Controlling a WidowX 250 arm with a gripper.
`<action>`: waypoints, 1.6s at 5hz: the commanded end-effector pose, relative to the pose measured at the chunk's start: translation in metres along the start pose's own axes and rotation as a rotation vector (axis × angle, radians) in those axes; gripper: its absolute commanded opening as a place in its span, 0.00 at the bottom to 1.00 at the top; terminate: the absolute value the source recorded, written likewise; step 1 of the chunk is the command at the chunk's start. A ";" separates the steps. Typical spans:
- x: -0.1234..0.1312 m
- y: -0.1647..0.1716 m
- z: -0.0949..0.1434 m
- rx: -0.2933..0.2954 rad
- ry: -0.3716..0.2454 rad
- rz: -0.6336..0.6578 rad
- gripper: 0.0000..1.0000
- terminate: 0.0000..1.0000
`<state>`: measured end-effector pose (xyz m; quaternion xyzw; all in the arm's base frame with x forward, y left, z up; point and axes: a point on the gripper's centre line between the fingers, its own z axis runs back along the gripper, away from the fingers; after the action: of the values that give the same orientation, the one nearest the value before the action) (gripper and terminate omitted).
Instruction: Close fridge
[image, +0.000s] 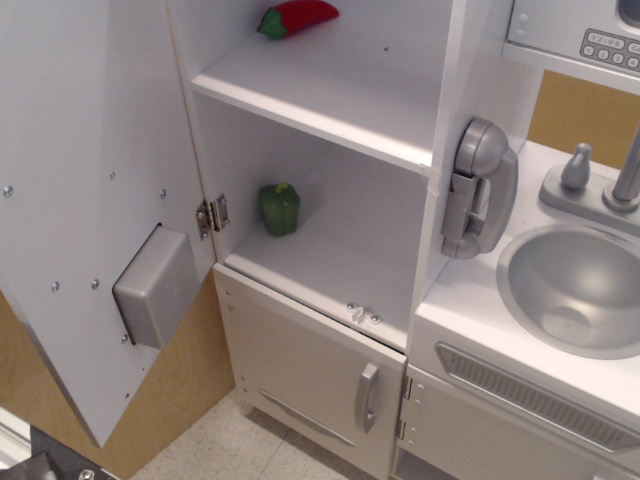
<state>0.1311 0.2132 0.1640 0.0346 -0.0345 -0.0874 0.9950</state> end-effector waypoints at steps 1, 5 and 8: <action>0.000 0.000 0.000 0.000 0.000 0.000 1.00 0.00; 0.050 -0.068 -0.009 -0.058 0.054 -0.095 1.00 0.00; 0.102 -0.101 -0.002 -0.110 0.077 -0.017 1.00 0.00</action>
<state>0.2116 0.0923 0.1508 -0.0292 0.0265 -0.0941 0.9948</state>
